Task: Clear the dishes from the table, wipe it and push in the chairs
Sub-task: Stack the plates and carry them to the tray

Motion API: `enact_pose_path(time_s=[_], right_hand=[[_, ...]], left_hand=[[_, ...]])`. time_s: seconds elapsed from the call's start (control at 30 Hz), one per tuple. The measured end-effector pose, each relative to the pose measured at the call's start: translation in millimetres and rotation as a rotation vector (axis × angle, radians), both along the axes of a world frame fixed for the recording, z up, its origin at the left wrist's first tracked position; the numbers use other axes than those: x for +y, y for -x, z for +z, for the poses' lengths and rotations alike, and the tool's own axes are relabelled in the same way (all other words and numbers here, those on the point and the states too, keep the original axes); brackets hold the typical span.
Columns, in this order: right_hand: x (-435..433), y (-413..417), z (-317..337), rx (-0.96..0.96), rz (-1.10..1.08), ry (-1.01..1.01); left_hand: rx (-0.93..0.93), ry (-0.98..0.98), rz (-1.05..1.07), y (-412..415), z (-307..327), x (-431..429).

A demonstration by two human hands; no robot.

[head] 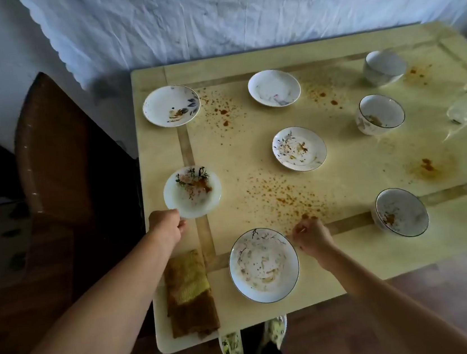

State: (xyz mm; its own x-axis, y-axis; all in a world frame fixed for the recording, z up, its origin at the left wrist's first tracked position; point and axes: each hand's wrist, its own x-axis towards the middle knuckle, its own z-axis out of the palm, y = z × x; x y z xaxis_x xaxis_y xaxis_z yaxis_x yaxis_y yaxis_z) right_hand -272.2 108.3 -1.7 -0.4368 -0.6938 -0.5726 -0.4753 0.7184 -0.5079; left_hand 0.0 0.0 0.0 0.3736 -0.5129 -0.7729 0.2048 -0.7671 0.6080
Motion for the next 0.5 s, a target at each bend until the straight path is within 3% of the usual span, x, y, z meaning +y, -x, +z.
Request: enact_pose_path(time_s=[0.23, 0.5], right_hand=[[-1.1, -3.4, -6.2, 0.046, 0.166, -0.075], [-4.8, -4.6, -9.3, 0.032, 0.162, -0.080]], left_hand=[[0.091, 0.005, 0.051, -3.9, -4.7, -9.0], [0.013, 0.092, -0.052, -1.7, 12.9, -0.4]])
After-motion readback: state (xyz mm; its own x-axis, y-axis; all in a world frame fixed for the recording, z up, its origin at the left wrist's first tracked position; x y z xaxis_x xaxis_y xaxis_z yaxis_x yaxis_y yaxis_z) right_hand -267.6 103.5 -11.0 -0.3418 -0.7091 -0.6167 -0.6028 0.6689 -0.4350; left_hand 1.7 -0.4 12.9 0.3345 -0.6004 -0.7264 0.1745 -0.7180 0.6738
